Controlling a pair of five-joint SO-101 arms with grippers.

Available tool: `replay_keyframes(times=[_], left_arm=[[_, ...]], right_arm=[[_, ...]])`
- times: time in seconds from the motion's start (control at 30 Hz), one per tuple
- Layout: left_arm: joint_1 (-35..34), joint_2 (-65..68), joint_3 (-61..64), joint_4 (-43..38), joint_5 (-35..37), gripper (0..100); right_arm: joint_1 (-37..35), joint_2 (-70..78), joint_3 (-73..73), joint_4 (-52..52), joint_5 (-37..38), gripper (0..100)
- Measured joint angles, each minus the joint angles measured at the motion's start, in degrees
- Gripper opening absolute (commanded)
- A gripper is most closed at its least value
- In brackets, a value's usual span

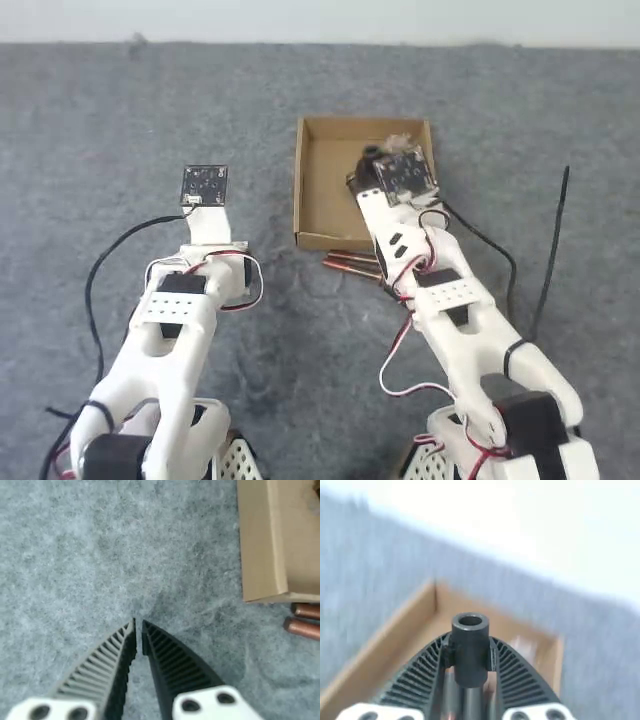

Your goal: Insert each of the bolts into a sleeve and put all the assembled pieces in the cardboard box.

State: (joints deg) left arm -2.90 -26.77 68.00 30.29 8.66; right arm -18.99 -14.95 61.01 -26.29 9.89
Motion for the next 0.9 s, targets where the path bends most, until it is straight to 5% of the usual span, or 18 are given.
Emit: replay_keyframes(times=[0.53,0.9], left_arm=[[0.0,0.0,0.0,0.0,0.0,2],[0.0,0.0,0.0,0.0,0.0,2]], right_arm=[[4.9,26.0,1.2,-45.5,6.2,0.6],[3.3,32.1,16.4,-65.8,4.5,0.6]])
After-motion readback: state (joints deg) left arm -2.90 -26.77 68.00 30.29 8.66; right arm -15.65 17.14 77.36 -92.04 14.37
